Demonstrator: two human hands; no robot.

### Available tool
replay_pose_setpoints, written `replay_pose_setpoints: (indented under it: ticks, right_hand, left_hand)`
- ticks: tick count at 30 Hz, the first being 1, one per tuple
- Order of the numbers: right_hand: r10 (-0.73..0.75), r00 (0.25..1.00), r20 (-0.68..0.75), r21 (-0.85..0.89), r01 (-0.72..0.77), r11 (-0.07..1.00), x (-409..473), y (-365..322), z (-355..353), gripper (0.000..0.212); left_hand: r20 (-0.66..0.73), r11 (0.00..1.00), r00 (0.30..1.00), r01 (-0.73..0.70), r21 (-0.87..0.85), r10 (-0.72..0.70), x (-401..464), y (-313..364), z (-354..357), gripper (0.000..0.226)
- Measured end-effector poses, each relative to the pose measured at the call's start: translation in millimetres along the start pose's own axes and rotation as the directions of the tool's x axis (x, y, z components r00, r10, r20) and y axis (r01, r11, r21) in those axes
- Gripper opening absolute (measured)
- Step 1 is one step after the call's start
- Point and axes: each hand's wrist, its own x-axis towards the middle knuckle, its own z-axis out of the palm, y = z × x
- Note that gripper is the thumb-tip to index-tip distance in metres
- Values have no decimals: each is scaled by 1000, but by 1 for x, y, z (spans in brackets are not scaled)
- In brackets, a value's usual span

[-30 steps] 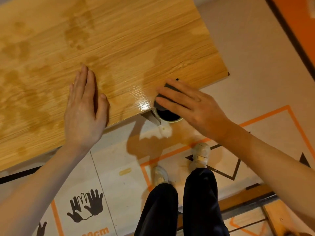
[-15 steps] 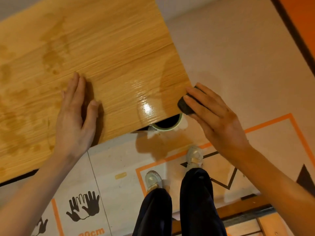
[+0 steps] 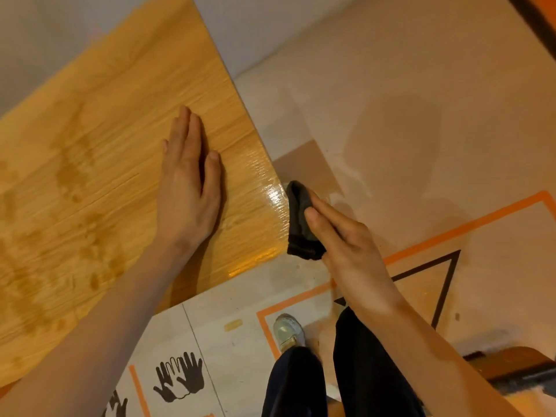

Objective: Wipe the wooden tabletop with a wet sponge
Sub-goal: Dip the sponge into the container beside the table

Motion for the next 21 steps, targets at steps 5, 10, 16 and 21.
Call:
replay_pose_setpoints:
  ticks: [5,10,16,21]
  right_hand:
    - [12,997,80,-52,-8,999,52,-22,8,35]
    - [-46,993,113,-6,47,999,100,-40,22,37]
    - [24,993,117,49,-30,998,20,-21,6,37]
    - [-1,999,53,-171,10,985,58,-36,23,38]
  left_hand:
    - [-20,999,1000,1,48,0,-1,1,7,54]
    - [-15,999,1000,-4,47,5,-3,1,12,54]
    - [-35,1000,999,-7,19,7,-2,0,11,54]
    - [-33,999,999,-4,32,6,-1,-2,11,54]
